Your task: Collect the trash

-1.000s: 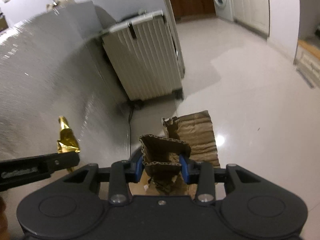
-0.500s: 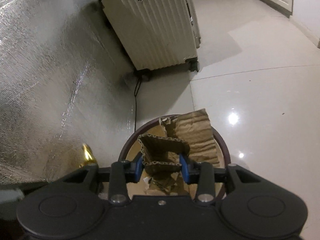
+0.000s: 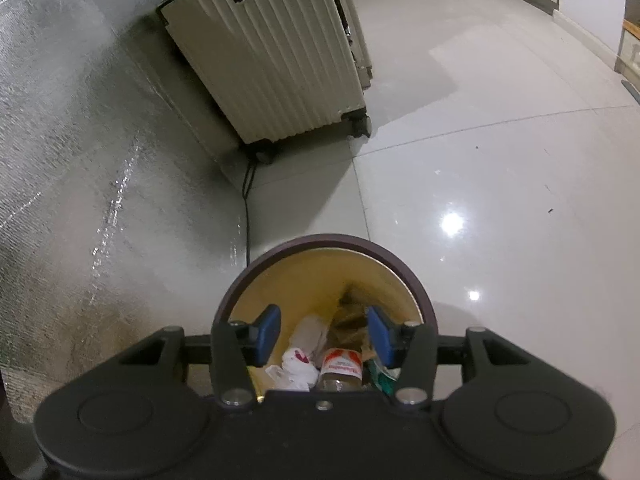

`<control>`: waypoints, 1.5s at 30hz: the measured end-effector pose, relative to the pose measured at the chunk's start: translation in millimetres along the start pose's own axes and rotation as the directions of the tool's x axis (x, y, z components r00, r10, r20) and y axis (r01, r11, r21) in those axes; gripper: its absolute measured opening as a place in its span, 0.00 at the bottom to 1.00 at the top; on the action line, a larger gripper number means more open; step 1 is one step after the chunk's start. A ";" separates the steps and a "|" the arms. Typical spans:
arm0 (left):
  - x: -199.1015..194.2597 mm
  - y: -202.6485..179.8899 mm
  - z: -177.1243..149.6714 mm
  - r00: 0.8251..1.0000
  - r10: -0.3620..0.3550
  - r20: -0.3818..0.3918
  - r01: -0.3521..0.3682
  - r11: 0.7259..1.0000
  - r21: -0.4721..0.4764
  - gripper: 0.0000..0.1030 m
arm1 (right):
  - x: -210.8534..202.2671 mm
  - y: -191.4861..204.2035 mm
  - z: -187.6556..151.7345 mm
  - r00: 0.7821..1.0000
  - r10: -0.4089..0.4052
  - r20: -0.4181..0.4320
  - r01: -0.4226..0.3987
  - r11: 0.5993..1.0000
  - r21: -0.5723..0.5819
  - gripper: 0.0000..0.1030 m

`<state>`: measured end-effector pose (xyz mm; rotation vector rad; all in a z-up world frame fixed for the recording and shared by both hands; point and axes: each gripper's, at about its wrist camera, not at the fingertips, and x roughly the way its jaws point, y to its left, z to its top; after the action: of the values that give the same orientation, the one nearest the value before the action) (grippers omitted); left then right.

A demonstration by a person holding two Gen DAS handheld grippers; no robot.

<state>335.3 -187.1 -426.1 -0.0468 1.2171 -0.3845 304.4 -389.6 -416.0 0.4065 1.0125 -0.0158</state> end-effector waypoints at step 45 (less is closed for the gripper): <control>-132.8 -16.8 -18.3 0.972 0.194 0.131 -0.195 0.981 -0.007 1.00 | -122.0 9.0 -27.3 0.987 -0.152 0.055 0.156 0.984 -0.088 1.00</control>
<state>275.5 -158.1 -308.5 0.0518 1.0792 -0.2097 218.3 -393.2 -324.8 0.2424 0.9908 -0.1173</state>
